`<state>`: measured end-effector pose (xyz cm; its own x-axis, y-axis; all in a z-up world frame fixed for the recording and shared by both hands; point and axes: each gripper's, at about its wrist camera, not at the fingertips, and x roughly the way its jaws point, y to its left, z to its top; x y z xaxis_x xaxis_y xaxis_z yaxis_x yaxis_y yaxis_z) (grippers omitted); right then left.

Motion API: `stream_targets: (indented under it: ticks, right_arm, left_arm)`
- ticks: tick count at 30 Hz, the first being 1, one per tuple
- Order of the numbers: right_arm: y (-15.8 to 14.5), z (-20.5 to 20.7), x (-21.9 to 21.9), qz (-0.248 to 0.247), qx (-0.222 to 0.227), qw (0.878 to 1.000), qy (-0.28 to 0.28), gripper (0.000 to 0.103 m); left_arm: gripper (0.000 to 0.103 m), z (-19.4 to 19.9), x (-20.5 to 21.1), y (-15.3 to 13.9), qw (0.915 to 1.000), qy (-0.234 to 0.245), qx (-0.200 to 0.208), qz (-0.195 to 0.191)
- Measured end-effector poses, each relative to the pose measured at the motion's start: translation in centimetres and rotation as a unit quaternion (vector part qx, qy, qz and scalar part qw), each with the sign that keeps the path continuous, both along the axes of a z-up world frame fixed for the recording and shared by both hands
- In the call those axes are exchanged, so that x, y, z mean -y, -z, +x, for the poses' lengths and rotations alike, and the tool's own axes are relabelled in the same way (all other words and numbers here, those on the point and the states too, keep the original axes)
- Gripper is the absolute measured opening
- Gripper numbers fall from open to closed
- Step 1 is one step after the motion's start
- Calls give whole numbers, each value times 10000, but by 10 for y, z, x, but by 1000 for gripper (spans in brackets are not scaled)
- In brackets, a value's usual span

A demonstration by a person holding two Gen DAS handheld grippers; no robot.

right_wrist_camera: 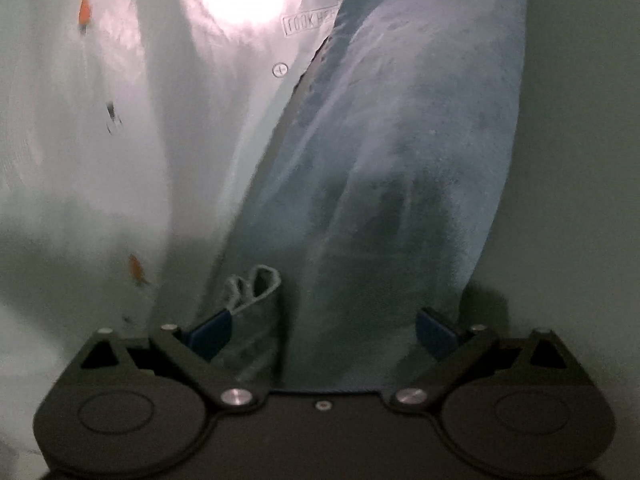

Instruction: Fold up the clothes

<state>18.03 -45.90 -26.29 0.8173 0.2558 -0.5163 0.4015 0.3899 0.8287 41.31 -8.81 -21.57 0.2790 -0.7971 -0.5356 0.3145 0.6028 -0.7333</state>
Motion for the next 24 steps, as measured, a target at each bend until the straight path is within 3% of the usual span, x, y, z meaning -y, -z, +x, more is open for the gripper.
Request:
stream_targets:
  ticks: [4, 6, 8, 12, 14, 15, 19, 20, 21, 24]
  right_arm:
    - [8, 3, -4, 820, 389, 9959, 42, 99]
    - [5, 15, -14, 915, 483, 9944, -198, 99]
    - [2, 30, -27, 826, 451, 9942, -513, 99]
    - [-2, 63, -55, 12, -92, 9929, -1185, 93]
    - [-4, 74, -68, -74, -82, 9904, -1376, 87]
    - [-6, 80, -74, -62, -27, 9891, -1472, 76]
    - [-6, 107, -94, -345, -163, 9844, -1720, 73]
    - [-1, 113, -97, -390, -297, 9833, -1752, 68]
    - [9, 119, -99, -298, -489, 9830, -1743, 56]
    - [17, 124, -95, -21, -632, 9872, -1466, 35]
  left_arm:
    - [72, -4, -38, -6, 9930, -586, -411, -936]
    - [77, -8, -62, -12, 9832, -985, -485, -1459]
    - [79, -13, -83, -20, 9772, -1277, -378, -1651]
    - [80, -20, -115, -27, 9759, -1743, -174, -1300]
    - [80, -23, -125, -25, 9742, -1940, -214, -1130]
    - [80, -26, -129, -22, 9724, -2035, -279, -1105]
    - [80, -44, -144, -7, 9635, -2367, -528, -1136]
    - [80, -51, -148, -6, 9619, -2425, -555, -1131]
    - [80, -57, -148, -6, 9611, -2476, -554, -1088]
    - [80, -72, -143, -13, 9600, -2607, -483, -897]
